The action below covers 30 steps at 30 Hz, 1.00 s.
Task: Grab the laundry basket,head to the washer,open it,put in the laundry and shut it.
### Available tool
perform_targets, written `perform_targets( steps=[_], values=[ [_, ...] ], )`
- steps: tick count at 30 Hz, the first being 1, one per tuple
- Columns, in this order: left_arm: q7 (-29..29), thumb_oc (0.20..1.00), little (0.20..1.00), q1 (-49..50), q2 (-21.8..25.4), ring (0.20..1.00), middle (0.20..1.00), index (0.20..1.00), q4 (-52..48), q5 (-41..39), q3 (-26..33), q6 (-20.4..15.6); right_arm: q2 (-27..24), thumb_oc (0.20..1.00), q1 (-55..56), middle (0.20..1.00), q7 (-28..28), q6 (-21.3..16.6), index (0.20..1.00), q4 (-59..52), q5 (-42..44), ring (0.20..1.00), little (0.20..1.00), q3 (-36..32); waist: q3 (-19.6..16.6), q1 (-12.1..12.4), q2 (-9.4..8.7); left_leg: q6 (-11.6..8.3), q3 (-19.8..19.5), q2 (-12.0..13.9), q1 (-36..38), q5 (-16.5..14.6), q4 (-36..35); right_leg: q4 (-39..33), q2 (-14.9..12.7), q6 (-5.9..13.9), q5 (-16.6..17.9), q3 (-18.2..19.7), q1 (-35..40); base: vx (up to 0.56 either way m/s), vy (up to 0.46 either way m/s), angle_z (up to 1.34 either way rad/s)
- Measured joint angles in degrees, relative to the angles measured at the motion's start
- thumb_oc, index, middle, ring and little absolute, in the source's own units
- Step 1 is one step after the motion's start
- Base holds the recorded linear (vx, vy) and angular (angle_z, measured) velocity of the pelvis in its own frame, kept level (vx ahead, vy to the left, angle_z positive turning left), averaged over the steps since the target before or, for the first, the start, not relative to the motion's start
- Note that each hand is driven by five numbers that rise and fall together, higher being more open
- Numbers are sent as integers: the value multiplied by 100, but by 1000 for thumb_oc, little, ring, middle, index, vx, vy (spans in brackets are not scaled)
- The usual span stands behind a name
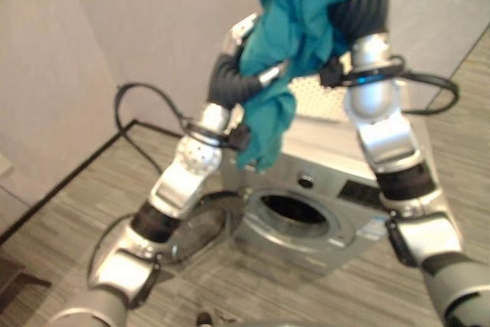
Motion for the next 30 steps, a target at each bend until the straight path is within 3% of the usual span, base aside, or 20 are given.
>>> perform_targets(
  steps=[9,13,26,27,30],
  values=[
    [62,200,200,1,-3,200,200,200,2,-105,-6,-3,164,200,230,200,6,-36,200,-298,247,200,200,36,1,-2,-3,0,0,0,-8,0,0,0,2,0,0,-2,-7,0,0,0],
    [119,200,200,4,4,200,200,200,66,-102,-6,0,472,200,449,200,13,-90,200,-367,429,200,200,38,7,-1,-15,-1,8,5,-12,0,-1,0,3,0,0,4,-20,0,0,0],
    [124,200,200,353,68,200,200,200,84,-93,66,24,487,200,1331,200,589,-133,200,-959,578,200,200,99,45,15,-115,-1,11,6,-75,1,0,2,4,2,3,5,-84,0,0,0],
    [125,200,200,372,68,200,200,200,84,-92,73,26,487,388,1354,388,601,-133,388,-960,579,388,388,102,47,15,-119,-1,12,6,-75,1,0,2,4,2,3,5,-84,0,0,0],
    [132,200,200,393,70,200,200,200,84,-87,132,67,486,598,1559,598,651,-135,598,-1126,578,598,598,101,66,14,-151,-1,23,7,-81,1,-1,1,3,3,4,12,-98,0,0,0]
  ],
)
